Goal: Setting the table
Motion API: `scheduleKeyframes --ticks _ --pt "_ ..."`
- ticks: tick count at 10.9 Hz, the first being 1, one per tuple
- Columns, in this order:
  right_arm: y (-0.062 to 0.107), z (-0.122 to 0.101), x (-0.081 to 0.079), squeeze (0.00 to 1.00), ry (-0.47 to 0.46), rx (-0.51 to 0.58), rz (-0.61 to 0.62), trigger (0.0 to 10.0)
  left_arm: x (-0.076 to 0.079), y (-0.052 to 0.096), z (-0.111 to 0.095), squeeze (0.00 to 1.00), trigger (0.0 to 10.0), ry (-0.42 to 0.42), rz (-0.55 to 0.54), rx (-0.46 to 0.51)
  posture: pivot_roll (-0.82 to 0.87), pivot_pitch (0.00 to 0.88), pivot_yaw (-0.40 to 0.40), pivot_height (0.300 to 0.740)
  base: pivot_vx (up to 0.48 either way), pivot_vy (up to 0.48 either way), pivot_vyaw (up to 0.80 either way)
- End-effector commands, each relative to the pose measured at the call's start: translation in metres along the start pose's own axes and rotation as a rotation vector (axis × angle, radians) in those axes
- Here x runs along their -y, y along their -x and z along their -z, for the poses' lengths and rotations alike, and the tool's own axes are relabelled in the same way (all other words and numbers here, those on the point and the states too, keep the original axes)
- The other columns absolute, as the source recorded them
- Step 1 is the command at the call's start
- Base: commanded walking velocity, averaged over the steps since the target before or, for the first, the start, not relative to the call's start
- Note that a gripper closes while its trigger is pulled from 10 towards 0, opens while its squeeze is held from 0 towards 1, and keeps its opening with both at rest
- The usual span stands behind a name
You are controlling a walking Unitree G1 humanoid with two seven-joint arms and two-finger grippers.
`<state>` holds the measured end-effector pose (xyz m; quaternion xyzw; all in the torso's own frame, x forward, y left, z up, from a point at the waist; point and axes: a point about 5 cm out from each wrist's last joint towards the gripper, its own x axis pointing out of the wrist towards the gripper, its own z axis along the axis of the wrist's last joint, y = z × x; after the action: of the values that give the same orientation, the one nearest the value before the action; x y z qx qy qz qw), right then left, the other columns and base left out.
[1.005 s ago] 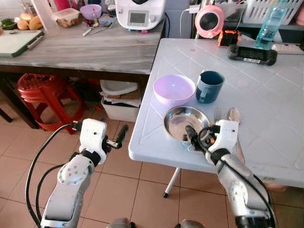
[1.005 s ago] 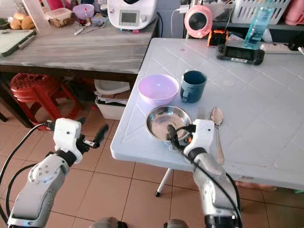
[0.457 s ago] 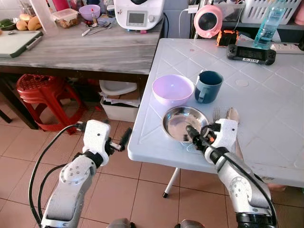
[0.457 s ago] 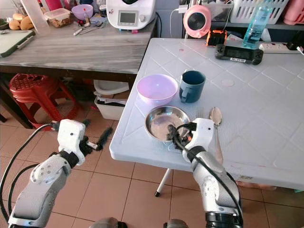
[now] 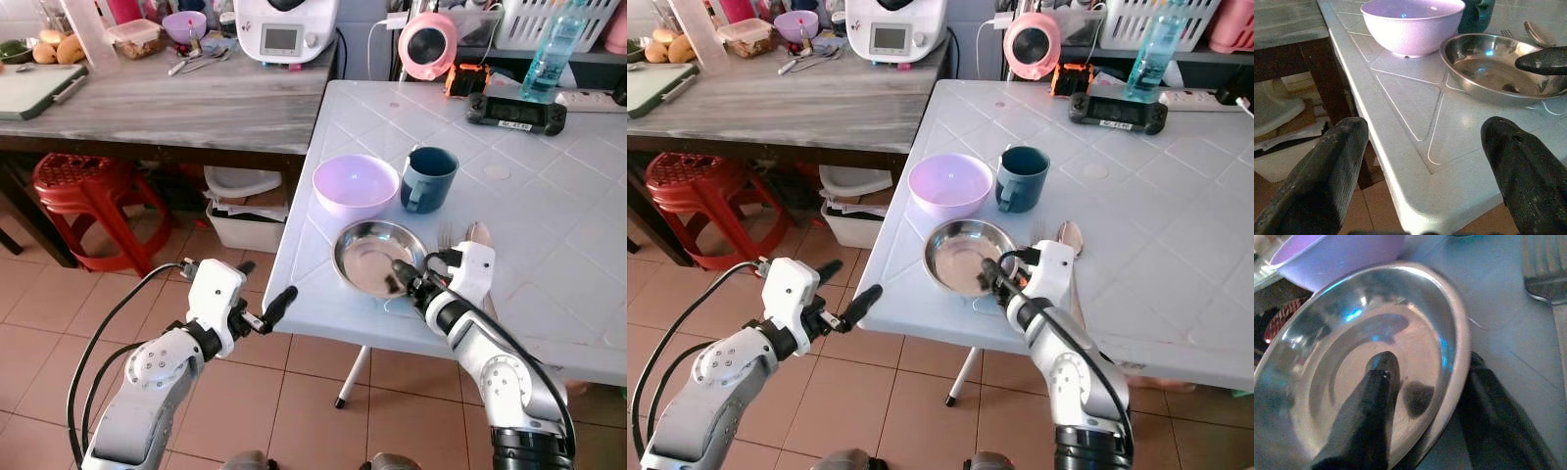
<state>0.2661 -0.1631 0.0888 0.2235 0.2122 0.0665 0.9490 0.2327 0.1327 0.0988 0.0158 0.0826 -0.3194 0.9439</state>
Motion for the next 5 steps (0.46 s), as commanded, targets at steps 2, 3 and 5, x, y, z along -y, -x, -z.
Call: scheduleKeyframes --ticks 2,3,5 --pt "-0.0001 0.0277 0.0054 0.00 -0.073 -0.151 0.034 0.0 -0.0014 0.0014 -0.0026 0.00 10.0 -0.008 0.022 0.000 0.01 0.001 0.062 0.740 0.000 0.000 0.00" --pt "-0.0001 0.0281 0.0043 0.00 -0.099 -0.152 0.030 0.0 -0.0026 0.0017 -0.0033 0.00 10.0 -0.039 0.014 0.002 0.01 0.002 0.063 0.740 0.000 0.000 0.00" --pt "0.0000 0.0298 0.0040 0.00 -0.119 -0.160 0.043 0.0 -0.0027 0.0017 -0.0031 0.00 10.0 -0.031 0.015 0.003 0.01 0.001 0.063 0.740 0.000 0.000 0.00"
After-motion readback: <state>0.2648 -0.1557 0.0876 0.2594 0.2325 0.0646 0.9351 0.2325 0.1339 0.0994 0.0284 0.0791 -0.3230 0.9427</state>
